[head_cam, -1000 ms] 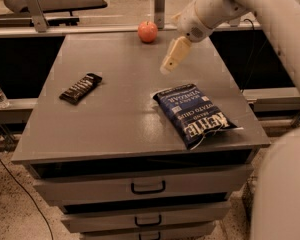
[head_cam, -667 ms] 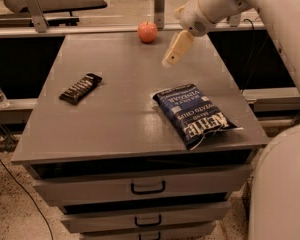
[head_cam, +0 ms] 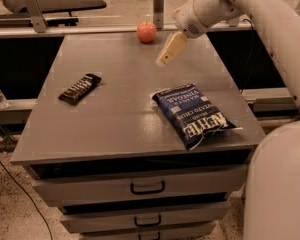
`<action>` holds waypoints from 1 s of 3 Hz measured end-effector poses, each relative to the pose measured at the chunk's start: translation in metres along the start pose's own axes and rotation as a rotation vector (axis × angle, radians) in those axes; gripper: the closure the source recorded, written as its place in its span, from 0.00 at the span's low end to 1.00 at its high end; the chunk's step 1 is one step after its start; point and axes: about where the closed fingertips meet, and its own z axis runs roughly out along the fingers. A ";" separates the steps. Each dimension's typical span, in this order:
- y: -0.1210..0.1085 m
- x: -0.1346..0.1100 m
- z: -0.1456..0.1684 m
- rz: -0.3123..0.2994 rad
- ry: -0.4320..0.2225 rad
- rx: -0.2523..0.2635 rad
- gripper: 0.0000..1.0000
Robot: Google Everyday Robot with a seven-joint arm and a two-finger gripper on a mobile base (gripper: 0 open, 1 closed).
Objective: Move apple near blue chip bag
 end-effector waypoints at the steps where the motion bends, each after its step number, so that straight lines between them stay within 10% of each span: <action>1: -0.023 -0.006 0.049 0.074 -0.051 0.073 0.00; 3: -0.063 -0.023 0.103 0.199 -0.147 0.209 0.00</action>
Offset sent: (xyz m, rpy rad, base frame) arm 0.1191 0.0718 -0.0352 0.2701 -0.0979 -0.2248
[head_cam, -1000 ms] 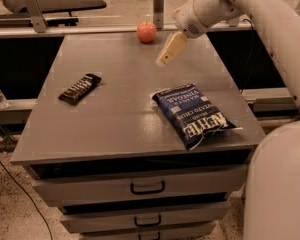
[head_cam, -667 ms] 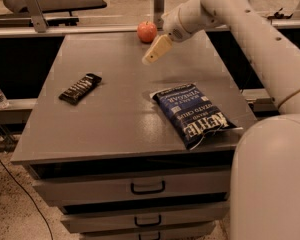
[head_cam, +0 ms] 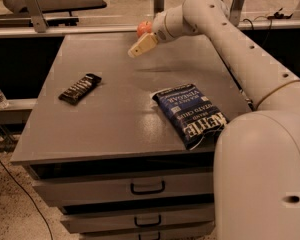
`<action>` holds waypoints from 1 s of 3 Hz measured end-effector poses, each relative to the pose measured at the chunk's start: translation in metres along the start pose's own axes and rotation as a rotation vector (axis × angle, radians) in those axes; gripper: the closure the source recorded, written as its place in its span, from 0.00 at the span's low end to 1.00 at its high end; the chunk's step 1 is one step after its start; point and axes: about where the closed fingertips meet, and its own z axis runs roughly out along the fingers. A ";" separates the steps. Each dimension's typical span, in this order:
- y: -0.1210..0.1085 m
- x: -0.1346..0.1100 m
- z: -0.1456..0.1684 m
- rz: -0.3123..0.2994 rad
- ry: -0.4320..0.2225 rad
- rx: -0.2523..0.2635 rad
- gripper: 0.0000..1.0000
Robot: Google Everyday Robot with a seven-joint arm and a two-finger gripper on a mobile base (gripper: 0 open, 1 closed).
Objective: Move apple near blue chip bag
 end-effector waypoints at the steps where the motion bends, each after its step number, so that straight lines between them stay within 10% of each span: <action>1: -0.020 0.003 0.001 0.080 -0.010 0.114 0.00; 3: -0.045 0.011 0.014 0.289 -0.082 0.287 0.00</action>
Offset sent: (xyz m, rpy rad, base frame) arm 0.0420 -0.0513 0.0115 0.2906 -0.0644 -0.4896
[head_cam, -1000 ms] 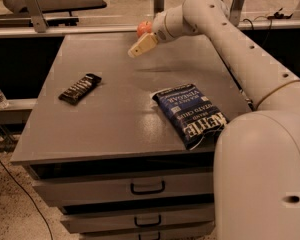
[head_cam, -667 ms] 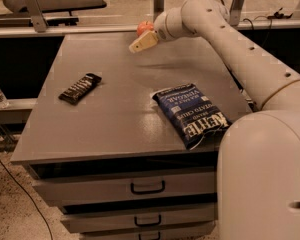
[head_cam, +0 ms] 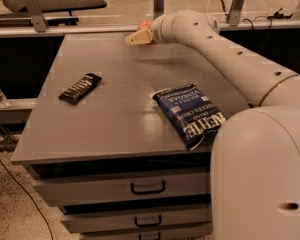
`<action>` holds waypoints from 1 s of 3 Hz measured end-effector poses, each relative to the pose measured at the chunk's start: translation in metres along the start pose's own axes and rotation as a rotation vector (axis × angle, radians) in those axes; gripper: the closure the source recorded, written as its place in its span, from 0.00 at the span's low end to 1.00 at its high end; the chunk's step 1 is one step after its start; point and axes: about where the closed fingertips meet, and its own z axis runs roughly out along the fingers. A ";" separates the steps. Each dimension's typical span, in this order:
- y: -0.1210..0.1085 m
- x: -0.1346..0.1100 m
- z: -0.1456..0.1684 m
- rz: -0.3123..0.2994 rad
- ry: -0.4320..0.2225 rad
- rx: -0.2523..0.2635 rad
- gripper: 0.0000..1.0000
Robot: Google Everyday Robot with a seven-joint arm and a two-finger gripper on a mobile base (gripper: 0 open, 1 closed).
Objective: Move apple near blue chip bag
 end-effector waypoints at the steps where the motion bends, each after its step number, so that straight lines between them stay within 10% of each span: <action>1: -0.005 0.004 0.022 0.097 -0.043 0.009 0.00; 3: -0.026 0.001 0.060 0.145 -0.082 0.006 0.00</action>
Offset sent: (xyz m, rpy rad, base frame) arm 0.0851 0.0029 -0.0050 0.2064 -0.0271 -0.0355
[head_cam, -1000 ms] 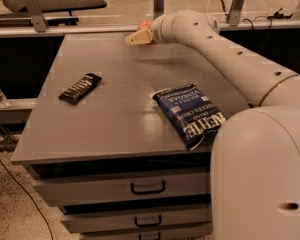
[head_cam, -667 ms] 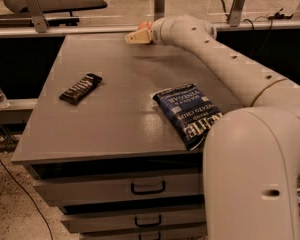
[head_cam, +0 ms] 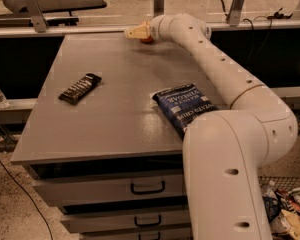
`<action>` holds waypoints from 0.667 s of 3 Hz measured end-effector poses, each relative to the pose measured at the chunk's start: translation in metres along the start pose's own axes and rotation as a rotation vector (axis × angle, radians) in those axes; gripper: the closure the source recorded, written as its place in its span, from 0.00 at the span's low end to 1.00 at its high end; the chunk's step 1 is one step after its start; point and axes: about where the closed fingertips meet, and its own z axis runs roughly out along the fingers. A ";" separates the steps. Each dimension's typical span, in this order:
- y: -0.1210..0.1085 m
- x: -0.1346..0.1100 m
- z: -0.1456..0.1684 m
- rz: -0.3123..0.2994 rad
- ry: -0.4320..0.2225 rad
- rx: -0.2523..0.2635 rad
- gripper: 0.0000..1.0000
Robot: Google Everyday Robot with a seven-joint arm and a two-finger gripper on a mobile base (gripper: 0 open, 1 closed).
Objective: Move apple near blue chip bag
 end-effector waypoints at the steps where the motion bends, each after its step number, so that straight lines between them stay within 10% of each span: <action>1: -0.008 0.004 0.008 0.003 0.034 0.010 0.18; 2: -0.014 0.010 0.007 0.000 0.097 0.028 0.41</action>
Offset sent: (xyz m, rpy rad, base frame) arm 0.0184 -0.0272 -0.0091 -0.1045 0.1455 -0.0749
